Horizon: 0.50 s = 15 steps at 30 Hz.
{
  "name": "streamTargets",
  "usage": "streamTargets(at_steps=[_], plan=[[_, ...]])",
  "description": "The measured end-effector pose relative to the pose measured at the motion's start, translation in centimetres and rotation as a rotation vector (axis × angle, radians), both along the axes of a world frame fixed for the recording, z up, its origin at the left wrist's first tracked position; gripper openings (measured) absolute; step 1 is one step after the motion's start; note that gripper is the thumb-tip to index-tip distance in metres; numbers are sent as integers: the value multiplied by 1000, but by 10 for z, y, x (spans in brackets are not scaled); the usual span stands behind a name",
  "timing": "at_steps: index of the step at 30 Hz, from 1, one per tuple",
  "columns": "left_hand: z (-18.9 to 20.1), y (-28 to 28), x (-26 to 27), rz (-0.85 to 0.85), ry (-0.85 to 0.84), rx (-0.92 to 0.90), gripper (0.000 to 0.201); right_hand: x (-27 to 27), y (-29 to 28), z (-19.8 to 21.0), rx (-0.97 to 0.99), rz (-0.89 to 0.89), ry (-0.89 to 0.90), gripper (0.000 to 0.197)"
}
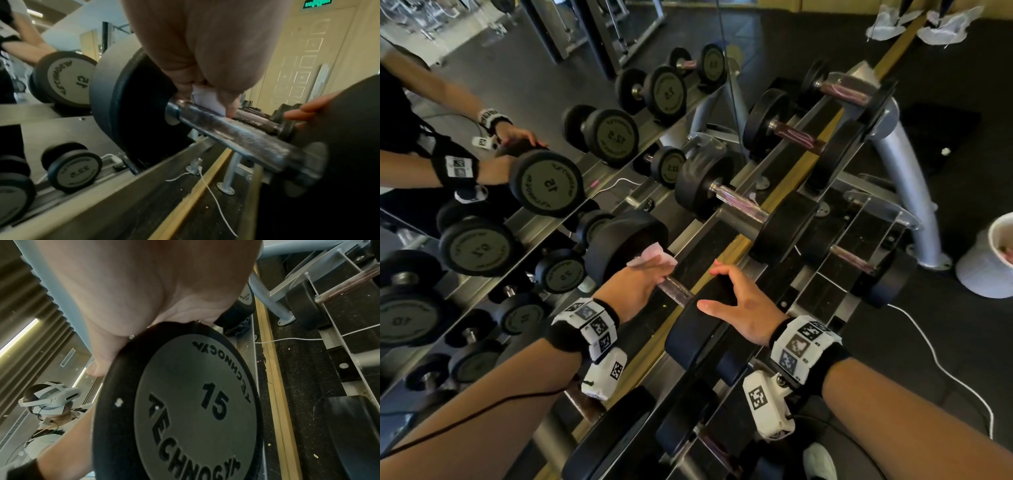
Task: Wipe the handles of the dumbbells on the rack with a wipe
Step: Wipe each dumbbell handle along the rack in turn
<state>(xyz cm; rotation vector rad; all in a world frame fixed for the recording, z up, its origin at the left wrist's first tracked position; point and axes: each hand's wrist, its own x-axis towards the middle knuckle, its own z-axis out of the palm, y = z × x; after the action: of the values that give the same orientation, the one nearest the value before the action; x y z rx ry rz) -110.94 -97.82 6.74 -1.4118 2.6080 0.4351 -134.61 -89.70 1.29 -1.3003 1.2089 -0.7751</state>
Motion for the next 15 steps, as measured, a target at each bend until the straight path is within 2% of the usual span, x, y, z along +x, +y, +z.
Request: streamTargets(at_steps=[3, 6, 8, 11, 13, 15], plan=[[-1, 17, -7, -56, 33, 45, 52, 0, 0, 1, -5, -1, -1, 67], [7, 20, -10, -169, 172, 163, 47, 0, 0, 1, -15, -6, -3, 66], [12, 13, -7, -130, 150, 133, 48, 0, 0, 1, -9, -1, -3, 66], [15, 2, -7, 14, 67, 35, 49, 1, 0, 0, -9, -4, -8, 68], [14, 6, -15, -1, -25, 65, 53, 1, 0, -1, -12, -11, -13, 68], [10, 22, -21, -74, 21, 107, 55, 2, 0, -1, -16, -13, -8, 65]])
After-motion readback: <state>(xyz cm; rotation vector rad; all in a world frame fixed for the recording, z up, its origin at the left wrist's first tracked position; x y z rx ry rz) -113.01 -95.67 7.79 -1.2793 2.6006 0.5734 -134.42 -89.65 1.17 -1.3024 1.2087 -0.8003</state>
